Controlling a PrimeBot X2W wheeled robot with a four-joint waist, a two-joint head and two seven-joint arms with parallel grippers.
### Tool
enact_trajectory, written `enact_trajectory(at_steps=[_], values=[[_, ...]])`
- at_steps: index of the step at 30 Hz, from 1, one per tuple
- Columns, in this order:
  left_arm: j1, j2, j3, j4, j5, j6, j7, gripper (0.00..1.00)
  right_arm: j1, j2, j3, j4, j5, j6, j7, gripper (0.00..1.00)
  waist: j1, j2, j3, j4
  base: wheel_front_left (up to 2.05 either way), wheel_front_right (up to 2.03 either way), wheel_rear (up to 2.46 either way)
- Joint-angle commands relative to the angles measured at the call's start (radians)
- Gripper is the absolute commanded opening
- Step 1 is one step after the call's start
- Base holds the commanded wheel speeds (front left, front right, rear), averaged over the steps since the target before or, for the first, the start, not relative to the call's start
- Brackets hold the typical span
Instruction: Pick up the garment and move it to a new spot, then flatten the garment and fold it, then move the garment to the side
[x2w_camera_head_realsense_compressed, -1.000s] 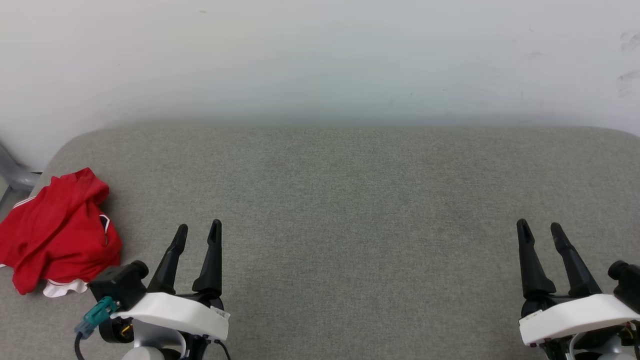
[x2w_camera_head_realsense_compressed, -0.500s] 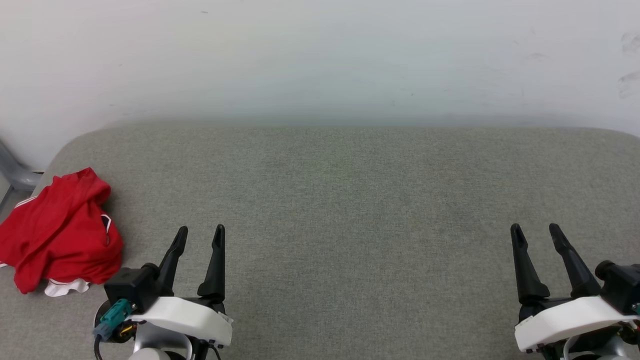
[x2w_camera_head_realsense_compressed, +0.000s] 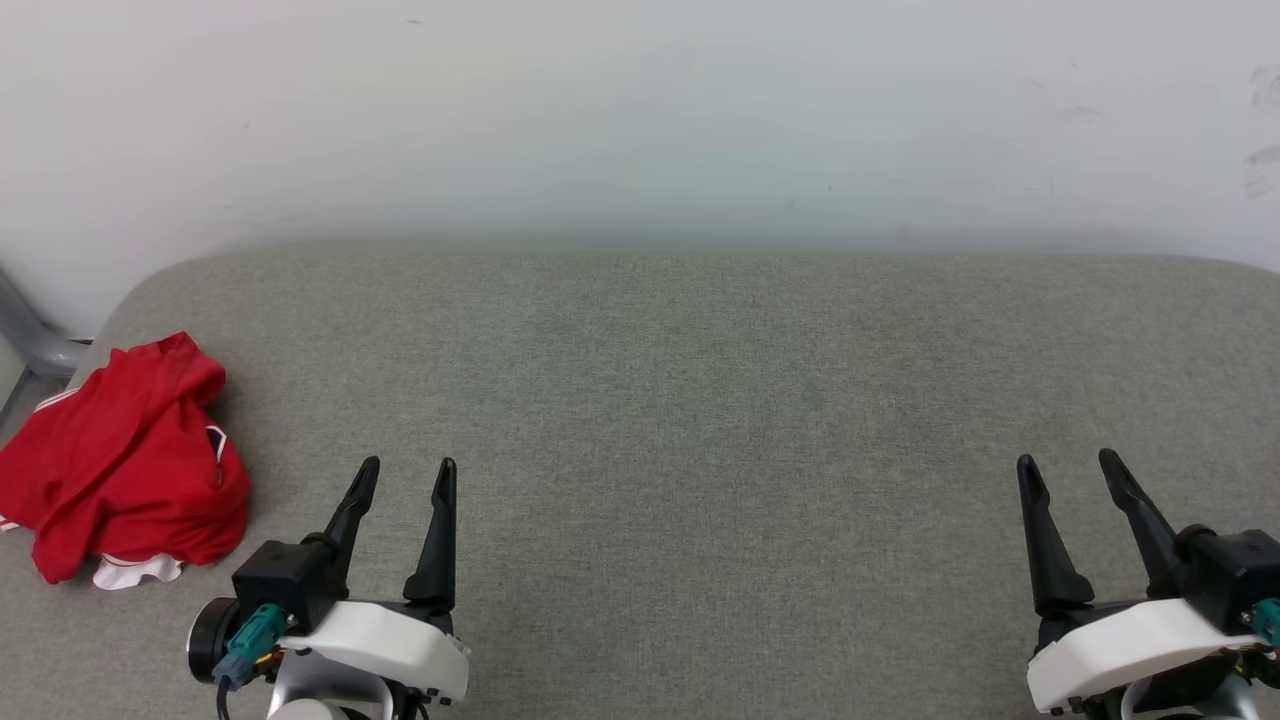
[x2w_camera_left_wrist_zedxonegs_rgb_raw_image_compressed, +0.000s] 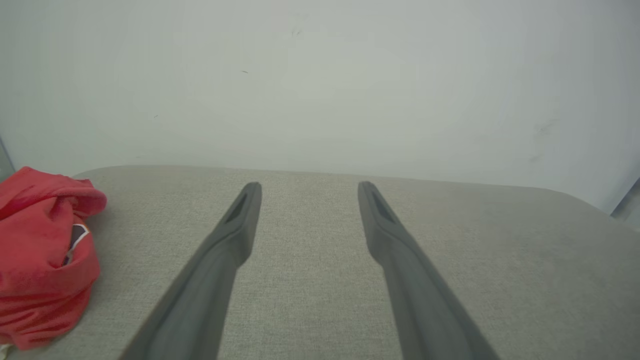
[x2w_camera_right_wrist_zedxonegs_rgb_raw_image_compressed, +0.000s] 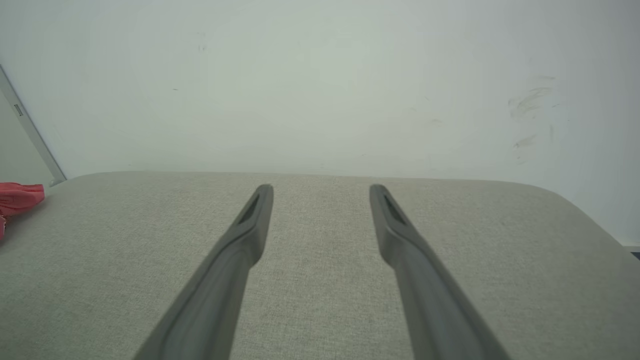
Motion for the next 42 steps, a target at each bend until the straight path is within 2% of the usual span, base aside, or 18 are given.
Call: enact_trajectory(at_steps=[1, 17, 25, 42], values=[[-0.011, 0.001, 0.003, -0.002, 0.017, -0.001, -0.009, 1.0, 0.001, 0.001, 0.001, -0.012, -0.014, 0.0, 0.0, 1.0, 0.0, 0.0, 0.0, 0.0, 0.0, 0.0, 0.0], [-0.017, -0.018, 0.019, 0.006, 0.08, -0.01, -0.039, 1.0, 0.024, 0.002, 0.005, -0.023, -0.07, 0.0, -0.013, 1.0, 0.0, 0.0, -0.002, 0.022, 0.0, 0.0, 0.0], [-0.023, -0.027, 0.027, 0.02, 0.065, -0.014, -0.046, 1.0, 0.034, 0.002, 0.027, -0.031, -0.069, 0.0, -0.017, 1.0, 0.0, 0.0, -0.007, 0.111, 0.0, 0.0, 0.0], [-0.028, -0.035, 0.058, 0.032, 0.05, -0.017, -0.045, 1.0, -0.003, 0.002, 0.087, -0.015, -0.048, 0.0, -0.03, 1.0, 0.0, 0.0, -0.006, 0.361, 0.0, 0.0, 0.0]])
